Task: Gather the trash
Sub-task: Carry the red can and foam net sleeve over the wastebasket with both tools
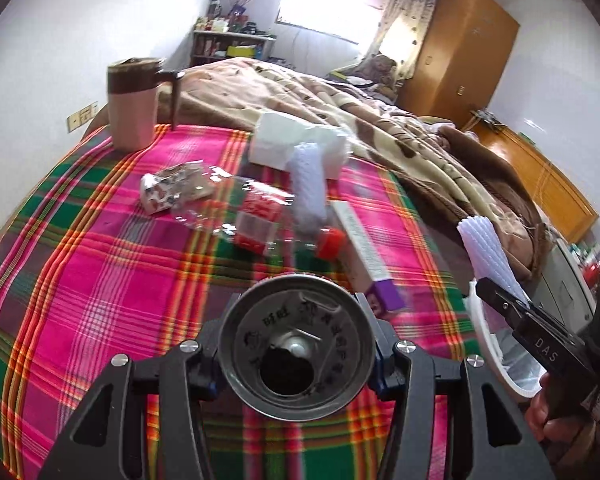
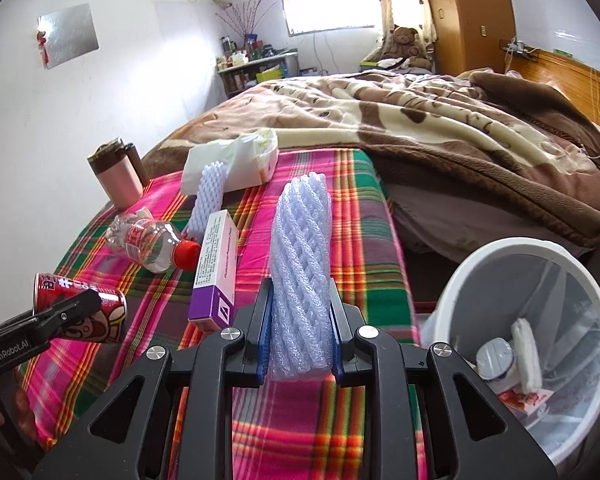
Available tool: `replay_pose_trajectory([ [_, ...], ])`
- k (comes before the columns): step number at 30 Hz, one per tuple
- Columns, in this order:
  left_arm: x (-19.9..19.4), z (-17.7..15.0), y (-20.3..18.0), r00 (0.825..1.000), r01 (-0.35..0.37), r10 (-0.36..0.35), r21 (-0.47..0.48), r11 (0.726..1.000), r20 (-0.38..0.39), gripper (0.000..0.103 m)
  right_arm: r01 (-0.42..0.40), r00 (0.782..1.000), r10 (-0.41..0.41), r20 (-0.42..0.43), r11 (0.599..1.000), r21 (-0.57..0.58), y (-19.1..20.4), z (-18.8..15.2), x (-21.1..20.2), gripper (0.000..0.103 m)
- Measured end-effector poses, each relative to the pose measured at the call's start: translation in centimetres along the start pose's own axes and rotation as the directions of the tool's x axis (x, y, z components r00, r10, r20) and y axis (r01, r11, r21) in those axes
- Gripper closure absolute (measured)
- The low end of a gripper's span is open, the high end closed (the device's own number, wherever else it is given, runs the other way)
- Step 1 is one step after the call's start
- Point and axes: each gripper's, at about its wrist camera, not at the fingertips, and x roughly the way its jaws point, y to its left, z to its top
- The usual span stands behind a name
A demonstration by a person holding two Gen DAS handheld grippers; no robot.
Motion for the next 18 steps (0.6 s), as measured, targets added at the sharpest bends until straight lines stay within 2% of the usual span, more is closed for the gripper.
replay_pose_trajectory([
  [9, -1.3, -0.3, -5.0, 0.997, 0.078, -0.079, 0.095, 0.992, 0.013, 0.049, 0.031, 0.998, -0.033, 0.045, 0.998, 0.046, -2.0, -0.6, -2.5, 0.079],
  [18, -1.8, -0.5, -10.7, 0.987, 0.153, -0.16, 0.2, 0.968, 0.017, 0.049, 0.083, 0.991, -0.093, 0.091, 0.991, 0.108, -4.9, -1.1, -5.4, 0.079],
])
